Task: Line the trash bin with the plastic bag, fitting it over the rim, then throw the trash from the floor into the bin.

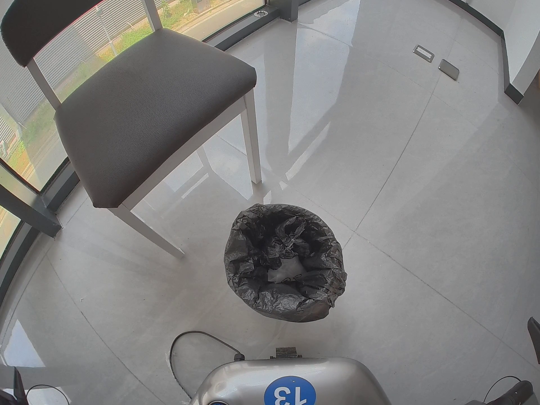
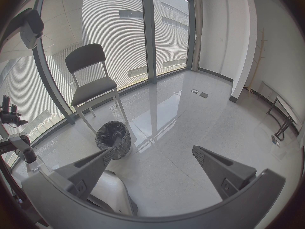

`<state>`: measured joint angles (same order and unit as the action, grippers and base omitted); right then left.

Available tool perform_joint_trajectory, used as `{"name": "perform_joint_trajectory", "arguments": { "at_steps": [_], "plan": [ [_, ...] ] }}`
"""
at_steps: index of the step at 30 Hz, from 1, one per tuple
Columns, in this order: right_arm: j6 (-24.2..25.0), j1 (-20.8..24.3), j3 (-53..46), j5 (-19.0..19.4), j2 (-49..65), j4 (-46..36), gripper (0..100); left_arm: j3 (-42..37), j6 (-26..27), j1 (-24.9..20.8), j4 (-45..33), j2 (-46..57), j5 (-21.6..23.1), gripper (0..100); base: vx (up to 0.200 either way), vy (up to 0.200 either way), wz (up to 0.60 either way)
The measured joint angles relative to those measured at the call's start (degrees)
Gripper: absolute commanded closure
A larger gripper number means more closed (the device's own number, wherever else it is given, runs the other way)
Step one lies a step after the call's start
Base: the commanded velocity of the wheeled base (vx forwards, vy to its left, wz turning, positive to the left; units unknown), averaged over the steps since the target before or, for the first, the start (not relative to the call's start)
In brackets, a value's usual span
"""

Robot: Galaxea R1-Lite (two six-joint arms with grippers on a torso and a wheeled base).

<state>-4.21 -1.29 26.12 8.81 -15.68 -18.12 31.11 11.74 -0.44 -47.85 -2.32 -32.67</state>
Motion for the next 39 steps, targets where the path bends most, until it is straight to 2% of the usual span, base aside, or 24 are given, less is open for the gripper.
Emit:
{"name": "perform_joint_trajectory", "arguments": {
  "at_steps": [4, 7, 14, 18, 26, 32, 39],
  "plan": [
    [0.0, 0.0, -0.27, -0.01, 0.8, 0.0, 0, -1.24, 0.02, 0.34, 2.72, 0.94, 7.8, 0, 0.0, 0.0, 0.0],
    [-0.04, 0.0, -0.46, -0.06, 1.55, -0.02, 0, -3.02, 0.18, 0.41, 8.35, 1.27, 12.82, 0, 0.0, 0.0, 0.0],
    [-0.22, 0.0, -1.4, -0.12, 4.02, 0.02, 0, -12.04, 0.88, 0.44, 32.44, 1.55, 20.58, 0, 0.0, 0.0, 0.0],
    [-0.33, 0.28, -2.29, -0.15, 6.51, 0.06, 0, -19.18, 0.99, 0.44, 40.61, 1.58, 24.53, 0, 0.0, 0.0, 0.0],
    [-0.69, 2.08, -4.13, -0.22, 11.91, 0.35, 0, -26.3, 0.11, 0.39, 43.25, 1.61, 30.11, 0, 0.0, 0.0, 0.0],
    [-0.77, 2.23, -4.24, -0.28, 13.37, 0.39, 0, -27.1, -4.17, 0.34, 43.17, 1.61, 30.49, 0, 0.0, 0.0, 0.0],
    [-0.9, 1.71, -5.57, -1.97, 14.53, 0.66, 0, -27.32, -4.3, 0.41, 43.34, 1.61, 30.16, 0, 0.0, 0.0, 0.0]
  ]
}}
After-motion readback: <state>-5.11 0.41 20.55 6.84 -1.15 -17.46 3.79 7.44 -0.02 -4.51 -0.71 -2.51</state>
